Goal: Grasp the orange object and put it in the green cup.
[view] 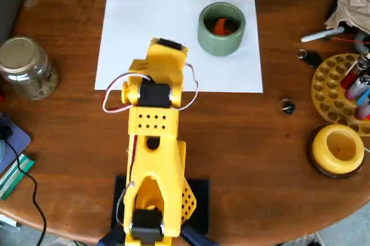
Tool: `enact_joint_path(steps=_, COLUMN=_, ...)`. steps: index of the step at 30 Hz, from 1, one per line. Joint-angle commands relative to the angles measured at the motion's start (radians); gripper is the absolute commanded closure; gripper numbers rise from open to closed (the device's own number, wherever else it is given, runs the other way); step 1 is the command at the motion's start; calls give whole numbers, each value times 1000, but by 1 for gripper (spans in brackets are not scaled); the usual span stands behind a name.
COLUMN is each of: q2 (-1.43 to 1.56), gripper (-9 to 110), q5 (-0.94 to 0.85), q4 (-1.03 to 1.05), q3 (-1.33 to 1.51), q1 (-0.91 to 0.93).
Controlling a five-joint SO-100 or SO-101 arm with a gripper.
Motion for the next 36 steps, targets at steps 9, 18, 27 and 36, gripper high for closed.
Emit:
enact_joint_path(steps=9, q2=341, gripper=102, q5=-256, q4=127, q3=437, q1=-46)
enact_joint_path(steps=18, q2=342, gripper=102, q5=-272, q4=207, q3=511, q1=-89)
enact_joint_path(steps=27, q2=342, gripper=102, q5=-281, q4=207, q3=511, q1=-104)
enact_joint_path(steps=36, q2=342, gripper=102, q5=-281, q4=207, q3=511, q1=-104)
